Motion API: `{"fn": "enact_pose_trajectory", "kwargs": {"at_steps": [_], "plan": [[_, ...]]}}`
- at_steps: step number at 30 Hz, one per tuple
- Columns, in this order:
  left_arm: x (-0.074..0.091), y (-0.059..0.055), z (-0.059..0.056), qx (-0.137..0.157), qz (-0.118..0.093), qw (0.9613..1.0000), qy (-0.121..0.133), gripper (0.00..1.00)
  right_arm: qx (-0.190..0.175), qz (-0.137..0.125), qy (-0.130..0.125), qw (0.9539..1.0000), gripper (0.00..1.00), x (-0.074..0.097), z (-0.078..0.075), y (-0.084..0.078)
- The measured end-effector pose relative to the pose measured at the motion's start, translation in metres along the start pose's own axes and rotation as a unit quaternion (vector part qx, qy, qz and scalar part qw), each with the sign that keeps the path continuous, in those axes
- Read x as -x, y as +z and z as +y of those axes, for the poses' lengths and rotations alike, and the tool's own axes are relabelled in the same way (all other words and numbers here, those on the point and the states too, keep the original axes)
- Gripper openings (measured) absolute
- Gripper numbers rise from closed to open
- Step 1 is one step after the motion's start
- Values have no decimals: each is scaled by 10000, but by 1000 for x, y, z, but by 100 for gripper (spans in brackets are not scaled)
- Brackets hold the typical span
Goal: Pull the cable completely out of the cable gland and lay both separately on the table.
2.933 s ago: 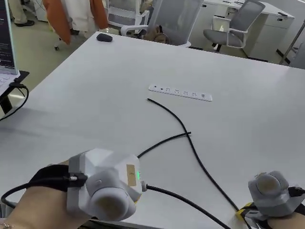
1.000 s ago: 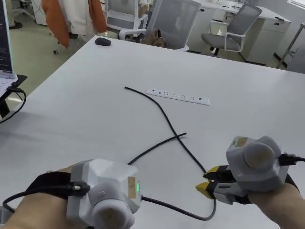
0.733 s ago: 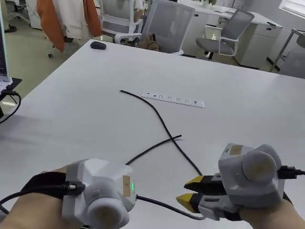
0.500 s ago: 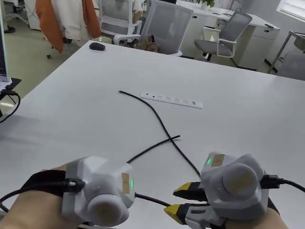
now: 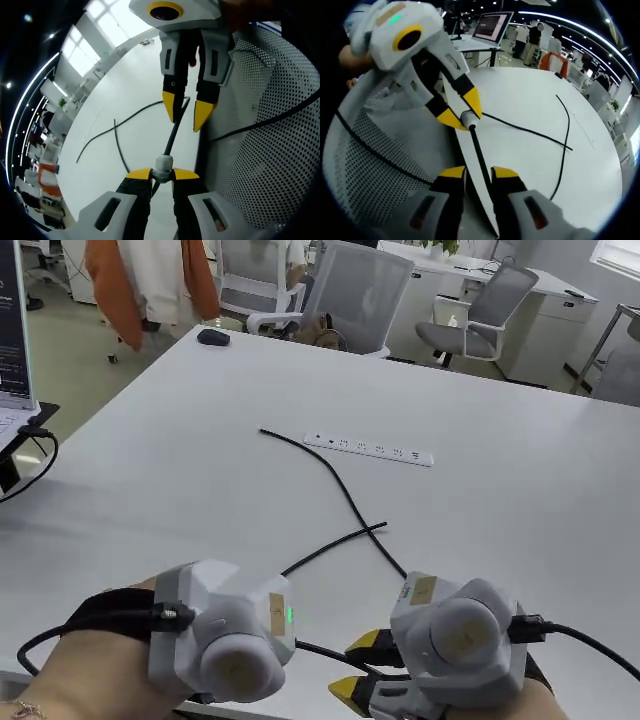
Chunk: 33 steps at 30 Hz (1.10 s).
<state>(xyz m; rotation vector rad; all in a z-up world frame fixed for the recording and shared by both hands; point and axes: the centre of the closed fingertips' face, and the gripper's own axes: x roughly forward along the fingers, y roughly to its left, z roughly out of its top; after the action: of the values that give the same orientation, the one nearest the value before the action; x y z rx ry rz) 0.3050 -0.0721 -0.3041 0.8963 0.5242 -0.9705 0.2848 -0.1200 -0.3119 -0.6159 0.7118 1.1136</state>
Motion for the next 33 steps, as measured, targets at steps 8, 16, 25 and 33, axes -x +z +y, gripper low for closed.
{"fn": "enact_pose_trajectory", "kwargs": {"at_steps": [8, 16, 25, 33], "plan": [[4, 7, -5, -50, -117, 9999, -11, 17, 615, 207, -44, 9979, 19, -8, 4, 0], [4, 8, -8, -77, -115, 9999, -80, 17, 841, 80, -110, 9964, 3, -4, 2, 5], [3, 8, -9, -1, -141, 9998, -122, 17, 887, 102, -185, 9958, 2, -3, 0, 4], [4, 4, -9, 116, -27, 9998, -126, 17, 796, 190, -230, 9964, 2, -3, -2, 0]]}}
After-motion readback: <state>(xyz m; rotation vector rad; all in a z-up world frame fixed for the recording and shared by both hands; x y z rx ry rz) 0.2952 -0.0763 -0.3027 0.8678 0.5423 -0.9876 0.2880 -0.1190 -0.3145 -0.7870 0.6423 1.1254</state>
